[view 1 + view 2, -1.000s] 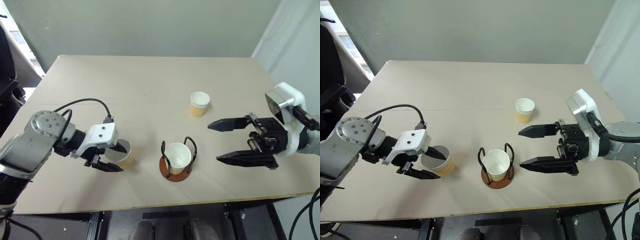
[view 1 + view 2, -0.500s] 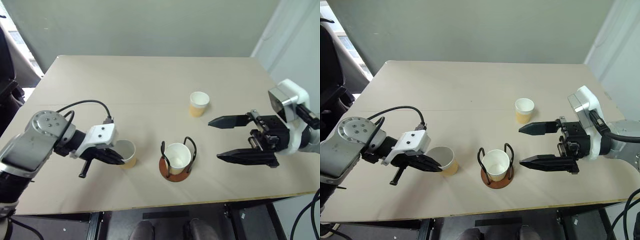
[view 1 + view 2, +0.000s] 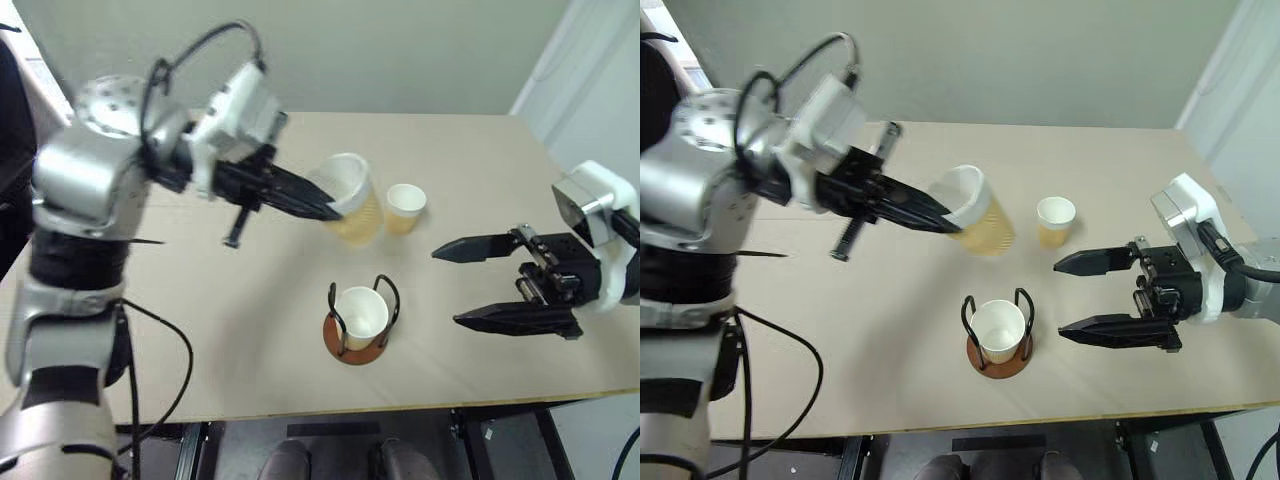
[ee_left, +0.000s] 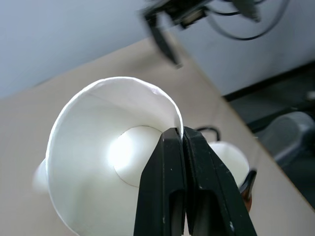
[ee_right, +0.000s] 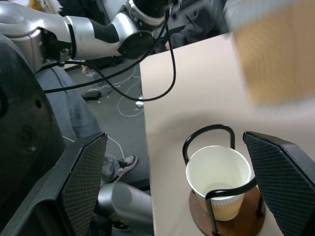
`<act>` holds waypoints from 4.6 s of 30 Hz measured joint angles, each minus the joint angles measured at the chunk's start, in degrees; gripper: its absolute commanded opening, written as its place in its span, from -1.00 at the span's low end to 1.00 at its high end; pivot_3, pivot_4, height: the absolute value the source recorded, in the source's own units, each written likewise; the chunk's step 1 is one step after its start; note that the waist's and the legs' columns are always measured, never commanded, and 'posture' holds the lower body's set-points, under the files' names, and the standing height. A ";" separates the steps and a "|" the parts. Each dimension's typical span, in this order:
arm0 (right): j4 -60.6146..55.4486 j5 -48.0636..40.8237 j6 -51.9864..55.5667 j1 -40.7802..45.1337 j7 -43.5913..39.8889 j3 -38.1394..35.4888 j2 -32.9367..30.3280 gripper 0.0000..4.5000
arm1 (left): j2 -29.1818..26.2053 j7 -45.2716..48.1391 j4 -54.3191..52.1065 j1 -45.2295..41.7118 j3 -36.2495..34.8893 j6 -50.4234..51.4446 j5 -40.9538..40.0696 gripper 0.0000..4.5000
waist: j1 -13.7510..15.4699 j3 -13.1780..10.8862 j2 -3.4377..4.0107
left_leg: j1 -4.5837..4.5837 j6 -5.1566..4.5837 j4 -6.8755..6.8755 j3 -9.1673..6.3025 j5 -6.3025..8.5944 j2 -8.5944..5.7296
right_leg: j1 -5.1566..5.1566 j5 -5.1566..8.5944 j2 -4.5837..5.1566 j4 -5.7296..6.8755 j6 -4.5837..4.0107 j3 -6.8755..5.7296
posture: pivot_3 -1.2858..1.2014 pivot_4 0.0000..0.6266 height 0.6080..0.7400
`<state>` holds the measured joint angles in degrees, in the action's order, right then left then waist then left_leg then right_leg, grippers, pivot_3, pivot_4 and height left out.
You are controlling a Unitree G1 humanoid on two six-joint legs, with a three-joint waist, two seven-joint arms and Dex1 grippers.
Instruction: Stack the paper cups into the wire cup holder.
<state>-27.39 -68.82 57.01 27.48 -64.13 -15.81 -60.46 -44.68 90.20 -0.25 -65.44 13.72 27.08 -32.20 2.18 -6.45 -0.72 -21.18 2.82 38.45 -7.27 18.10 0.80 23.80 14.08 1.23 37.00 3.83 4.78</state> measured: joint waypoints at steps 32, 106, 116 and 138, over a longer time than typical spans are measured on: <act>-1.24 0.54 -0.27 -13.79 0.41 -13.18 -7.08 1.00 | -7.11 0.32 2.03 -6.56 29.53 -24.45 -2.32 -0.99 | 0.03 -0.03 0.01 | -0.01 -0.20 0.34 -0.02 0.11 -0.02 | -0.18 -0.03 -0.03 -0.20 0.11 0.02 | 0.03 -0.52 1.00; 64.11 75.85 -43.18 35.50 3.11 37.12 30.10 -0.99 | -23.37 -23.05 -23.61 40.22 -31.59 21.04 -19.02 0.87 | -0.40 0.11 0.43 | -0.70 0.04 0.40 -0.16 0.02 0.06 | 0.65 -0.23 -0.07 0.05 -0.05 -0.11 | 0.03 -0.52 1.00; 38.80 63.14 -27.29 32.56 -9.25 28.49 20.98 -0.99 | -25.23 -20.30 -21.25 39.32 -31.66 20.45 -18.53 0.87 | -0.36 0.11 0.44 | -0.72 0.08 0.35 -0.15 0.00 0.05 | 0.61 -0.23 -0.08 -0.03 -0.05 -0.11 | 0.03 -0.52 1.00; 4.34 40.05 -14.43 28.07 -18.66 30.77 14.26 -0.99 | -25.68 -19.22 -20.58 39.86 -31.20 19.41 -17.75 0.87 | -1.34 0.08 0.42 | 0.16 0.17 -0.02 -0.14 -0.04 0.27 | 0.08 0.03 -0.37 -0.04 -0.49 0.01 | 0.03 -0.52 1.00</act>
<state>-23.05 -28.77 42.58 55.55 -82.78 14.97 -46.20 -70.37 70.97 -20.82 -25.58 -17.48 46.49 -49.95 0.85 -6.37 -0.30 -21.02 2.98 38.43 -7.41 18.06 1.06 23.88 14.11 0.86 36.96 3.34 4.80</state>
